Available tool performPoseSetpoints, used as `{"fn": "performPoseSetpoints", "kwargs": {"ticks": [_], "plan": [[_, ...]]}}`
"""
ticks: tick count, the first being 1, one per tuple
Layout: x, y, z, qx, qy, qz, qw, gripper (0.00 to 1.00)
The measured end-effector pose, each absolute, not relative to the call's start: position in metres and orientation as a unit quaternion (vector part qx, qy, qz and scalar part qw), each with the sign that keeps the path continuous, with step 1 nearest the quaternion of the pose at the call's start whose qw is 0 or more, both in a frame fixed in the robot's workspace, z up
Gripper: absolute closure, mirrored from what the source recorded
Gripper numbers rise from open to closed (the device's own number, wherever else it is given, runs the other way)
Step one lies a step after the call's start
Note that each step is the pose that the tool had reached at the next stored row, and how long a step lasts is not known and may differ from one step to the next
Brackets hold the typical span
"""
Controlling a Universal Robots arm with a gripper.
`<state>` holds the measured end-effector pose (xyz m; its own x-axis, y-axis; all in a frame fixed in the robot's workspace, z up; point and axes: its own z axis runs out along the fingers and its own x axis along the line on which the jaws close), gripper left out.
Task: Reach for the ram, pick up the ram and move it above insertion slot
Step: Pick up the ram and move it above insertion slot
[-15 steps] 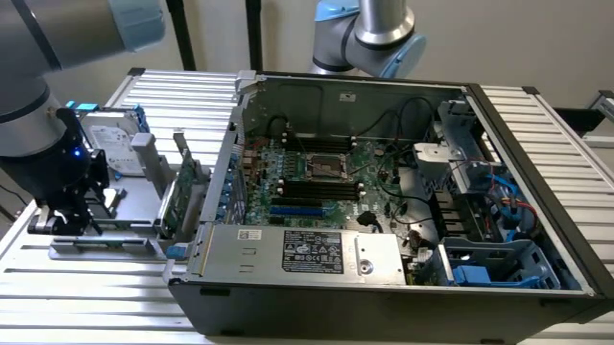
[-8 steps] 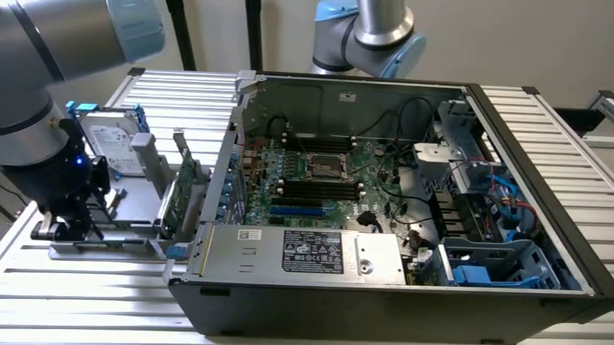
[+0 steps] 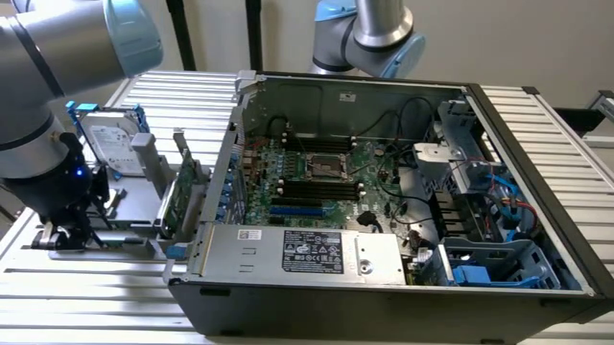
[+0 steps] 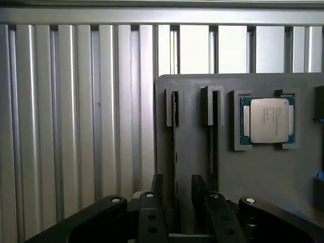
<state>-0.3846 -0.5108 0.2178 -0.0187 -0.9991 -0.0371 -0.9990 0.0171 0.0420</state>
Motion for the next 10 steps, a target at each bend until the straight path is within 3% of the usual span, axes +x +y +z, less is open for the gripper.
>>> {"fn": "performPoseSetpoints", "kwargs": {"ticks": [10], "plan": [[-0.385, -0.512, 0.205, 0.702, -0.711, -0.037, -0.008, 0.64]]}}
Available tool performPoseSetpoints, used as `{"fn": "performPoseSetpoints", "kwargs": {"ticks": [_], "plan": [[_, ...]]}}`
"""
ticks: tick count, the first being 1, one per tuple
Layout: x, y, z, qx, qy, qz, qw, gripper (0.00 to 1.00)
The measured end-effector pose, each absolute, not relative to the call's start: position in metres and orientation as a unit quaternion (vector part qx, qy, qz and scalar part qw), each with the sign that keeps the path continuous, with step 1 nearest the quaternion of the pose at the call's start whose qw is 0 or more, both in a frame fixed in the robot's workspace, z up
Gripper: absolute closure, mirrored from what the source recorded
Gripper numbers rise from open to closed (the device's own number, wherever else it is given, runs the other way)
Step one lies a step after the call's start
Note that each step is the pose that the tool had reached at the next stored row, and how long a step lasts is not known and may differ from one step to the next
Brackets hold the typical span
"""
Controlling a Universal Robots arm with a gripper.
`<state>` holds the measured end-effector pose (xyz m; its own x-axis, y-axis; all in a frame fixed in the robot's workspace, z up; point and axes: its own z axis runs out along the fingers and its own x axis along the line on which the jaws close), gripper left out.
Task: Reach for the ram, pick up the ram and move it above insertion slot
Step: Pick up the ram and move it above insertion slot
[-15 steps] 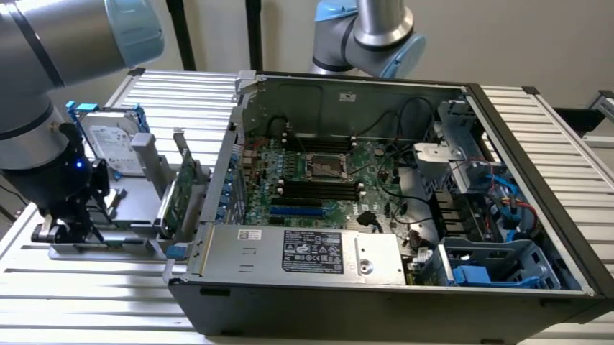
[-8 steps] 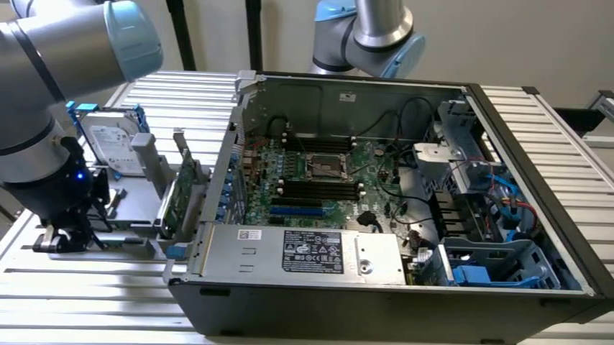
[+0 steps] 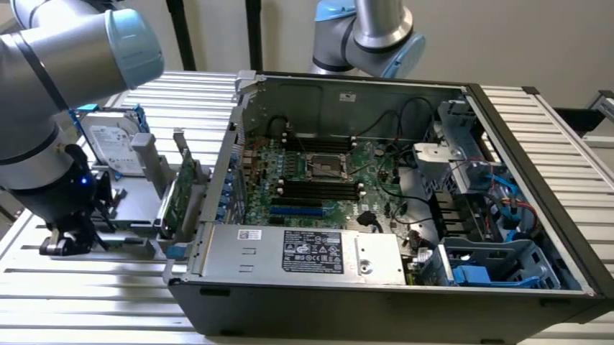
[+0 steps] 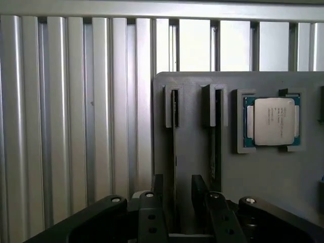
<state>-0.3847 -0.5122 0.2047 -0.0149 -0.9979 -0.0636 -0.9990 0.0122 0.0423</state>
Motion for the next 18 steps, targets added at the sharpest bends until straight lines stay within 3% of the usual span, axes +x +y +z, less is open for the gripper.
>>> {"fn": "performPoseSetpoints", "kwargs": {"ticks": [13, 18], "plan": [[-0.3876, -0.5122, 0.1976, -0.708, 0.705, 0.039, 0.009, 0.64], [-0.3868, -0.5122, 0.1968, -0.709, 0.704, 0.041, 0.008, 0.84]]}}
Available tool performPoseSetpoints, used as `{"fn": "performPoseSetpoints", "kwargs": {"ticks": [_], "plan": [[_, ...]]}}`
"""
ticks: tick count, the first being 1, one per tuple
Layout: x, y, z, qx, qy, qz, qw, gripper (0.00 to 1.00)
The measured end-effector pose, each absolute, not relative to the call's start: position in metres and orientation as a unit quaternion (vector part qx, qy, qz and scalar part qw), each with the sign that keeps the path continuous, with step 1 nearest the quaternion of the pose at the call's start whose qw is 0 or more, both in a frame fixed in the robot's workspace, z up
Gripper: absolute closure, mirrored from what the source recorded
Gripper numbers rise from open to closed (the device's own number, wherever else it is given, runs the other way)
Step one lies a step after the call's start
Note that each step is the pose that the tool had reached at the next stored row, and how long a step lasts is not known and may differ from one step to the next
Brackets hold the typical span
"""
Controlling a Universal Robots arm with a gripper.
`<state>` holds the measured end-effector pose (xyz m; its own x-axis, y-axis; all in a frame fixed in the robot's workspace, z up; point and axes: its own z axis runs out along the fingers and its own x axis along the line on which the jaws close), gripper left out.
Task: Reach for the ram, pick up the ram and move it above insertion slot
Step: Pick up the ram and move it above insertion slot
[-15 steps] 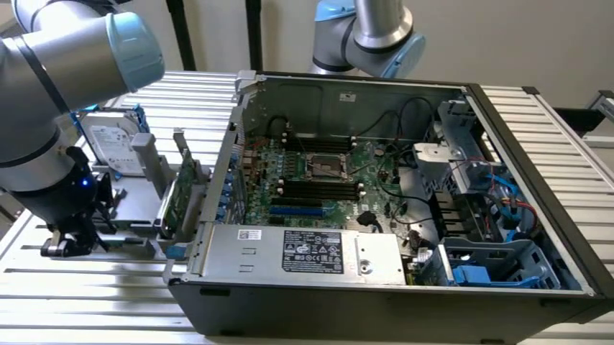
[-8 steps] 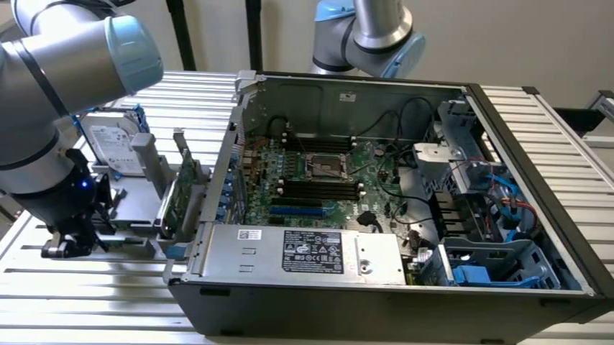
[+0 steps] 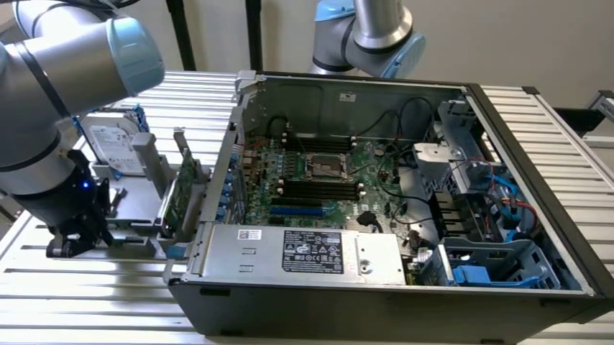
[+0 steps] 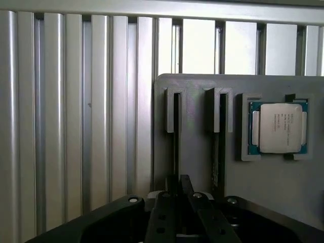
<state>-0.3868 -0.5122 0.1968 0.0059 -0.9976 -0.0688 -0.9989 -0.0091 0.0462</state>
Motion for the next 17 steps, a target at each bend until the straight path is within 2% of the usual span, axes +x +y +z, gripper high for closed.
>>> {"fn": "performPoseSetpoints", "kwargs": {"ticks": [17], "plan": [[-0.3852, -0.5122, 0.1962, -0.697, 0.716, 0.045, 0.004, 0.87]]}}
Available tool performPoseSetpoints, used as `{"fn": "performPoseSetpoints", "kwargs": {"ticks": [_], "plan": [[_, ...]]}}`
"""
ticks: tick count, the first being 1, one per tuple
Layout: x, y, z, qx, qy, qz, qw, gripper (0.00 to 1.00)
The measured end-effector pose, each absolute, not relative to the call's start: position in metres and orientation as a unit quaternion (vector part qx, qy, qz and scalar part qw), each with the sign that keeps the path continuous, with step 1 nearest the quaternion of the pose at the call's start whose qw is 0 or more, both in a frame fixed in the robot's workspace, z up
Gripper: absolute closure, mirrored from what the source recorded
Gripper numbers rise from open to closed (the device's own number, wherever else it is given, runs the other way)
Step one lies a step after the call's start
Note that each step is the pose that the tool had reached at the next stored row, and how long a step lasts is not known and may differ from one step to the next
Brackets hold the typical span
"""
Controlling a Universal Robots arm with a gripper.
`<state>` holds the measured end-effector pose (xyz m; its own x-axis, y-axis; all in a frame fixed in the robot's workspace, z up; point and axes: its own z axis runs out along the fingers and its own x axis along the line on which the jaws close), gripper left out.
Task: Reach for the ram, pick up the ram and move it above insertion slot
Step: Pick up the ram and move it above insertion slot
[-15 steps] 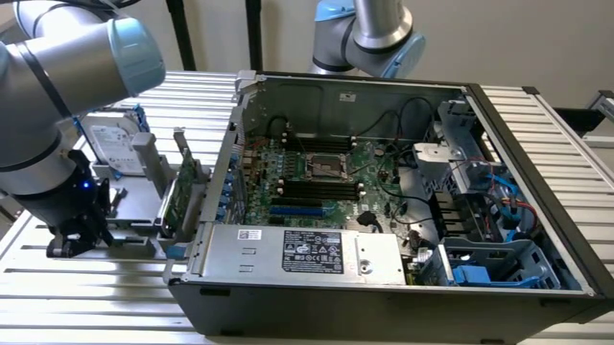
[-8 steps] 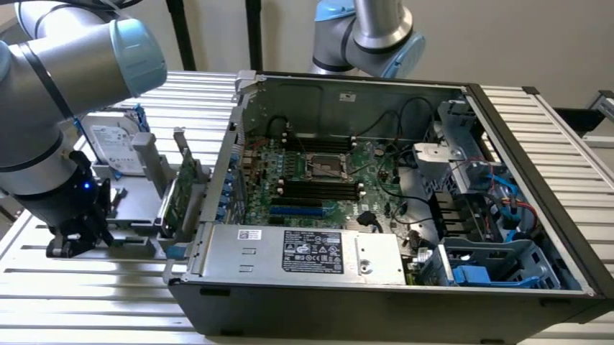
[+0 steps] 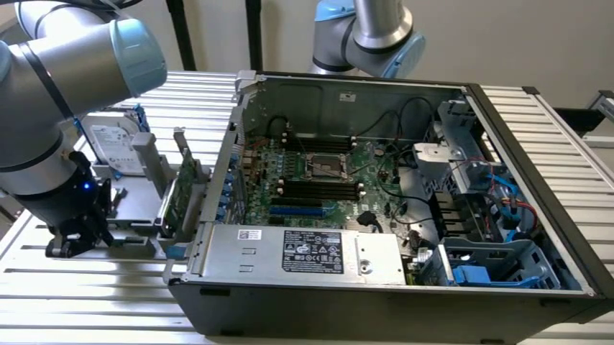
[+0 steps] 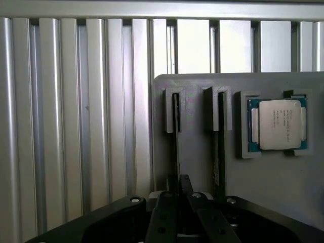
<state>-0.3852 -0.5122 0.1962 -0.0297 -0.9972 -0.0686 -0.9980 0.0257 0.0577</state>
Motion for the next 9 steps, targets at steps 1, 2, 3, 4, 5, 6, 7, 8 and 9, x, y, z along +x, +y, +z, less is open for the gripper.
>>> {"fn": "performPoseSetpoints", "kwargs": {"ticks": [1, 2, 3, 4, 5, 6, 7, 8, 9], "plan": [[-0.385, -0.512, 0.196, -0.697, 0.716, 0.045, 0.004, 0.87], [-0.385, -0.512, 0.196, -0.697, 0.716, 0.045, 0.005, 0.87], [-0.385, -0.512, 0.197, -0.697, 0.716, 0.045, 0.005, 0.87], [-0.385, -0.512, 0.198, -0.697, 0.716, 0.045, 0.005, 0.87], [-0.385, -0.512, 0.200, -0.697, 0.716, 0.045, 0.005, 0.87], [-0.385, -0.512, 0.203, -0.697, 0.716, 0.045, 0.004, 0.87], [-0.385, -0.512, 0.205, -0.697, 0.716, 0.045, 0.004, 0.87], [-0.385, -0.512, 0.208, -0.697, 0.716, 0.045, 0.004, 0.87], [-0.385, -0.512, 0.211, -0.697, 0.716, 0.045, 0.005, 0.87]]}}
